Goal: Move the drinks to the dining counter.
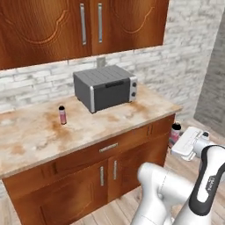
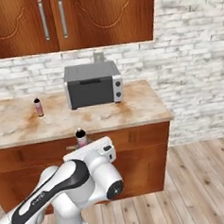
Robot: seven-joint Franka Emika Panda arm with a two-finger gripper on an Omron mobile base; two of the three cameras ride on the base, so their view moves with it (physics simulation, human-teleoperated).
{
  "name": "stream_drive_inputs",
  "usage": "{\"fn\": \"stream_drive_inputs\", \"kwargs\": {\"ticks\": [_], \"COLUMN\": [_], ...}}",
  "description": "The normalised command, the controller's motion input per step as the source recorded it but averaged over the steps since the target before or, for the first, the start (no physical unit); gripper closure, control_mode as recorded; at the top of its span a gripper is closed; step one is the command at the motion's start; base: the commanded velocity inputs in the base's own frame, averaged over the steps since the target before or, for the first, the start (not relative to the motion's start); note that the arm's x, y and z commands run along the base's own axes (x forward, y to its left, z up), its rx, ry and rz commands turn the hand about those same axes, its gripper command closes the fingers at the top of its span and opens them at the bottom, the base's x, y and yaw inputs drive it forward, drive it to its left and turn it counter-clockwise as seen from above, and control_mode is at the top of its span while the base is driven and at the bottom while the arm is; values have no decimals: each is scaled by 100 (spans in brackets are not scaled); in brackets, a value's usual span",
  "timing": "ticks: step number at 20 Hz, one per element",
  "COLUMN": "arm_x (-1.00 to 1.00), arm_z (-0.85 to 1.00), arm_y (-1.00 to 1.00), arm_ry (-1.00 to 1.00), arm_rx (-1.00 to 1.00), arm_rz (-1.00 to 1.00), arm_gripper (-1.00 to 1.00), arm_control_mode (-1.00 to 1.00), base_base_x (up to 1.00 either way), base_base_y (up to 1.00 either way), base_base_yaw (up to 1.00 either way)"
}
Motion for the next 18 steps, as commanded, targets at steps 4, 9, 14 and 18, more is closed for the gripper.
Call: {"fn": "stream_drive_inputs", "kwargs": {"ticks": [4, 9, 14, 18], "arm_x": [0, 0, 0, 0], "arm_z": [0, 0, 0, 0], "arm_y": [0, 0, 0, 0], "arm_ry": [0, 0, 0, 0], "arm_rx": [0, 0, 0, 0], "arm_rz": [0, 0, 0, 0], "arm_gripper": [100, 100, 100, 100], "arm_control_mode": [100, 100, 100, 100], "base_base_x": [-92, -90, -60, -38], "base_base_y": [-19, -7, 0, 3], "base_base_yaw": [-48, -51, -61, -61]}}
